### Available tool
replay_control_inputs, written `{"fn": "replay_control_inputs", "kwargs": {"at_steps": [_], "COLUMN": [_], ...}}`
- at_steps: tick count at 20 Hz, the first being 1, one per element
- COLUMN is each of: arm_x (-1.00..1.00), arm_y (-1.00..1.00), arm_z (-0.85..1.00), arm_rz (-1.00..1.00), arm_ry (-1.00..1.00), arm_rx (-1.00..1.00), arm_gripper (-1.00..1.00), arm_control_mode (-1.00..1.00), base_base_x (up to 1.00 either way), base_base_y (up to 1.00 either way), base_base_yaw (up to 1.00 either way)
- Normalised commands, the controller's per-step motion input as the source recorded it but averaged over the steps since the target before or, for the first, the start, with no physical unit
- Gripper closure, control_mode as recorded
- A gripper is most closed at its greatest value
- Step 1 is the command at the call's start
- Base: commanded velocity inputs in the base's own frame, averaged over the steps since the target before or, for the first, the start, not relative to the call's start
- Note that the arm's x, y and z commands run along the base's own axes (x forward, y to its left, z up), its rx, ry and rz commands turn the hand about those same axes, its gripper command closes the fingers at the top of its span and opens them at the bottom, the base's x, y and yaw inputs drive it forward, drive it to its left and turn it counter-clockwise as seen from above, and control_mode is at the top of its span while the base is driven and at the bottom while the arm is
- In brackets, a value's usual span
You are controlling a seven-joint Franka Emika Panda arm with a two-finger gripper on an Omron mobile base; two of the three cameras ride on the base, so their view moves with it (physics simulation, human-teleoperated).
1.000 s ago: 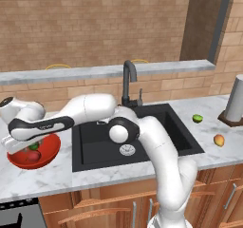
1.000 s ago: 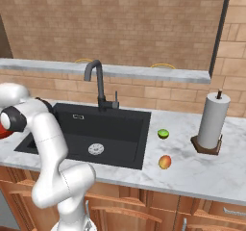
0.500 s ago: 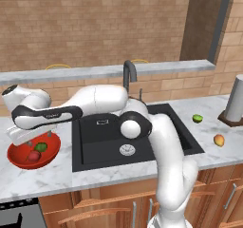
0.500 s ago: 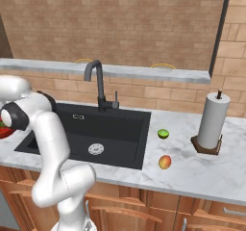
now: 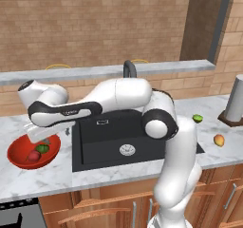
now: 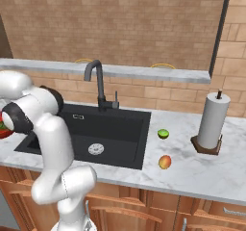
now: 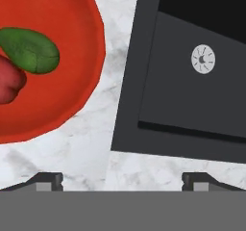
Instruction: There is a mixed pile of frozen fruits and vegetables on the counter. Locate all the frozen vegetables and place the items in a bowl on the counter. Take all the frozen fruits and defrost them in a running sink.
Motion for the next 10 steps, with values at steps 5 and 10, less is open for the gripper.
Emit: {"fn": "replay_control_inputs", "kwargs": {"at_steps": [5, 10], "arm_x": [-0.17, 0.0], "arm_y": [-0.89, -0.87], "arm_z": [-0.07, -0.09], "arm_rz": [-0.05, -0.03], "arm_ry": [-0.01, 0.02], "arm_rx": [0.05, 0.04], "arm_gripper": [-1.0, -1.0], "arm_control_mode": [-1.0, -1.0], "base_base_x": [0.0, 0.0], "base_base_y": [0.0, 0.0], "base_base_yaw": [0.0, 0.0]}}
